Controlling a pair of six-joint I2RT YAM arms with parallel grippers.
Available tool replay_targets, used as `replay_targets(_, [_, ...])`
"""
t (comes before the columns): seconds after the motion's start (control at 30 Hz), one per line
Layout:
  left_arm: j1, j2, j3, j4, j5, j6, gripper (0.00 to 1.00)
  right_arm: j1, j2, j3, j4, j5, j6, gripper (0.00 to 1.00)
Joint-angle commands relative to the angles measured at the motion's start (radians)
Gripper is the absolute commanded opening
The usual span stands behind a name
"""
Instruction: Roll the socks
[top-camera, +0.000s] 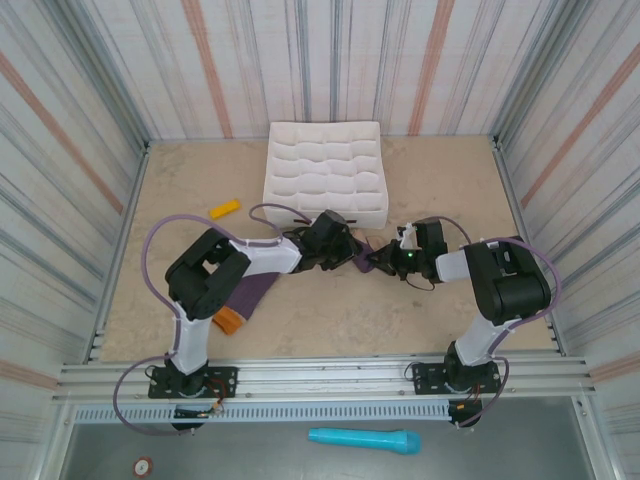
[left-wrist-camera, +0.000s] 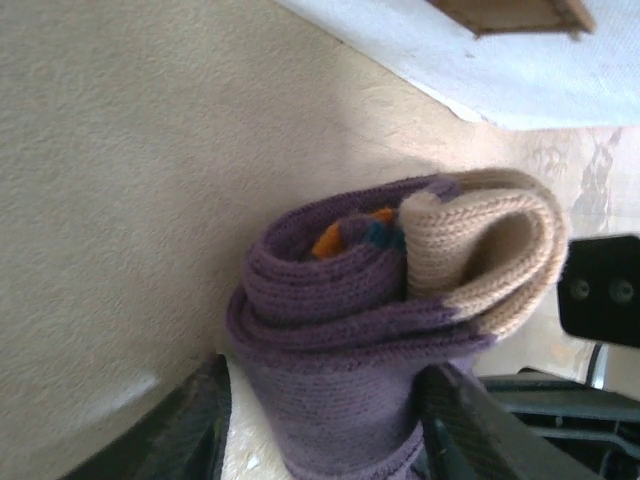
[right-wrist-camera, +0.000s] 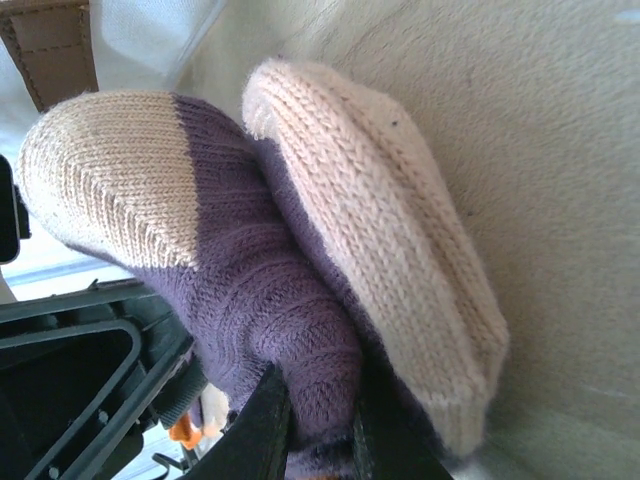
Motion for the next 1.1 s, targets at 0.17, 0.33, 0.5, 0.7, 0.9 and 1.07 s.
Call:
replay_targets(0.17, [0.008,0.039,0.009,-0.077,-0.021,0.027,0.09,-0.009,-0.006,-0.081,-0.268,0.129,-0.051,0.23])
replay_targets(0.33, [0.026,-0.015,-0.009,-0.112,-0.027,0.079,0.00,0.028,-0.178,-0.051,-0.340,0.155,-0.150,0.42])
replay_targets(0.5, [0.037,-0.107,-0.051,-0.176,-0.059,0.133,0.00,0.154,-0.381,0.014,-0.452,0.269,-0.299,0.60])
replay_targets(0.7, [0.044,-0.213,-0.144,-0.213,-0.076,0.105,0.00,0.397,-0.520,0.062,-0.486,0.557,-0.497,0.70])
replay_targets(0.9, [0.044,-0.298,-0.223,-0.240,-0.072,0.065,0.00,0.641,-0.485,0.053,-0.377,0.826,-0.691,0.71])
replay_targets(1.07, [0.043,-0.343,-0.265,-0.255,-0.060,0.047,0.00,0.776,-0.379,0.045,-0.242,0.991,-0.793,0.70])
